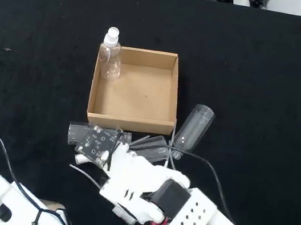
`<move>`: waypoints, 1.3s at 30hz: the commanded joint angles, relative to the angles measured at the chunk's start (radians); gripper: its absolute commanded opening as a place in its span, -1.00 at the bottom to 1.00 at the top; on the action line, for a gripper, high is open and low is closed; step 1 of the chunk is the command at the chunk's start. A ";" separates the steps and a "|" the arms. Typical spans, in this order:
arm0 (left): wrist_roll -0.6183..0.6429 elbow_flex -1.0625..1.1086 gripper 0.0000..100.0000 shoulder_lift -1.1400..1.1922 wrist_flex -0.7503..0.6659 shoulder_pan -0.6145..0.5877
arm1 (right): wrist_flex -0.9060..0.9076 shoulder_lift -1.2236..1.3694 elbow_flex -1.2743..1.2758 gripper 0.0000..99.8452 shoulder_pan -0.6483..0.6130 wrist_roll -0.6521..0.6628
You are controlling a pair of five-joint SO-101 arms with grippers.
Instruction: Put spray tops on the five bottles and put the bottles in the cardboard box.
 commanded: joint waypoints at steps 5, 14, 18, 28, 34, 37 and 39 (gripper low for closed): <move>0.003 -0.042 -0.55 0.005 -0.020 -0.005 | -0.078 0.048 0.054 -0.77 -0.074 0.012; 0.003 -0.042 -0.55 0.006 -0.020 -0.004 | -0.373 0.289 0.094 -0.78 -0.163 -0.183; 0.003 -0.022 -0.55 0.005 -0.041 -0.004 | -0.393 0.323 0.064 -0.78 -0.127 -0.190; 0.003 0.030 -0.55 0.005 -0.126 -0.010 | -0.474 0.328 0.101 -0.78 -0.126 -0.198; 0.003 0.031 -0.55 0.005 -0.129 -0.008 | -0.494 0.328 0.110 -0.78 -0.120 -0.193; 0.003 0.031 -0.55 0.005 -0.130 -0.013 | -0.494 0.328 0.114 -0.78 -0.120 -0.190; 0.003 0.031 -0.55 0.005 -0.132 -0.013 | -0.503 0.328 0.128 -0.78 -0.118 -0.190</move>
